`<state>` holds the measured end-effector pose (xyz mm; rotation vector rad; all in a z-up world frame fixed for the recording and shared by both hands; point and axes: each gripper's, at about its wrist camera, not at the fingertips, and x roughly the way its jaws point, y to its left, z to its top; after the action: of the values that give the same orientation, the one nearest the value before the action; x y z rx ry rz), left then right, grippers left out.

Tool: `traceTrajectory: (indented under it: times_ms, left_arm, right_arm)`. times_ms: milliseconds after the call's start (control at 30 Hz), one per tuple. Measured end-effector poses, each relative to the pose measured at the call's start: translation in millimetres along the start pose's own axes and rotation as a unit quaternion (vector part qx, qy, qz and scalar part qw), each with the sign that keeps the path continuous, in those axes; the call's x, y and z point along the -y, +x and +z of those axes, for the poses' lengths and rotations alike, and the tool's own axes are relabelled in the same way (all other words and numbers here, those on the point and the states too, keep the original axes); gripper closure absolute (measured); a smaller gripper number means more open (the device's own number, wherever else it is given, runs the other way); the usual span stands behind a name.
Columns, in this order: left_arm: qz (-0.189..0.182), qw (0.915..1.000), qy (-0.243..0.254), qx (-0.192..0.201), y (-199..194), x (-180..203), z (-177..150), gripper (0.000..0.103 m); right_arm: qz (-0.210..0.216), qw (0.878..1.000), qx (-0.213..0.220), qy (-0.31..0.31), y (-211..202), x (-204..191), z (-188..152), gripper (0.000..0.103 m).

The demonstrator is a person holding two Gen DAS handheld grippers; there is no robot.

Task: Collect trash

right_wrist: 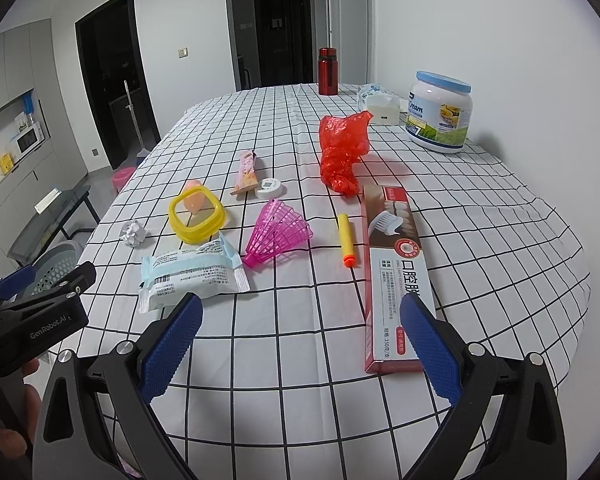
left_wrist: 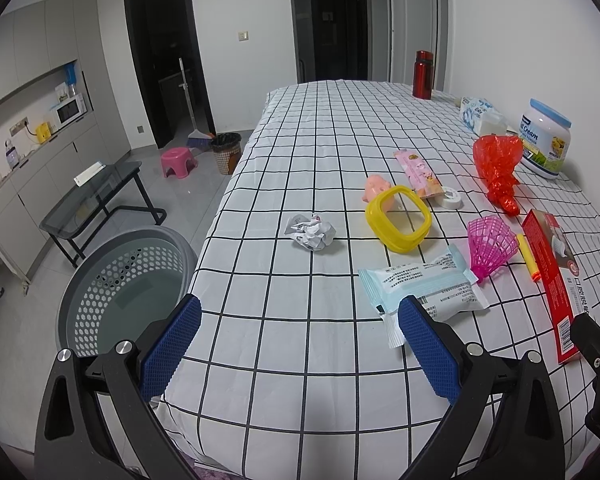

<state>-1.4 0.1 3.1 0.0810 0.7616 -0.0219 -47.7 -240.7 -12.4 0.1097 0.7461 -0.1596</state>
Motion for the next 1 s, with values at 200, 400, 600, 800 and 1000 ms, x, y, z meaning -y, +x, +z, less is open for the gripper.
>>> traceTrajectory:
  times_ms: [200, 400, 600, 800, 1000]
  left_arm:
    - [0.000, 1.0000, 0.000, 0.000, 0.0, 0.1, 0.0, 0.006]
    - [0.000, 1.0000, 0.000, 0.000, 0.0, 0.1, 0.0, 0.006]
    - [0.000, 1.0000, 0.001, 0.000, -0.1, 0.1, -0.1, 0.006]
    - [0.001, 1.0000, 0.001, 0.001, -0.1, 0.2, -0.1, 0.006]
    - [0.001, 1.0000, 0.001, 0.001, -0.1, 0.3, -0.1, 0.006]
  right_arm:
    - [0.000, 1.000, 0.000, 0.001, -0.2, -0.1, -0.3, 0.008]
    - [0.002, 1.000, 0.000, 0.001, 0.1, -1.2, 0.0, 0.009]
    - [0.002, 1.000, 0.001, 0.001, 0.4, -1.6, -0.5, 0.008]
    - [0.004, 1.000, 0.000, 0.001, 0.9, -2.4, 0.1, 0.008]
    - [0.007, 1.000, -0.001, 0.003, 0.7, 0.2, -1.0, 0.008]
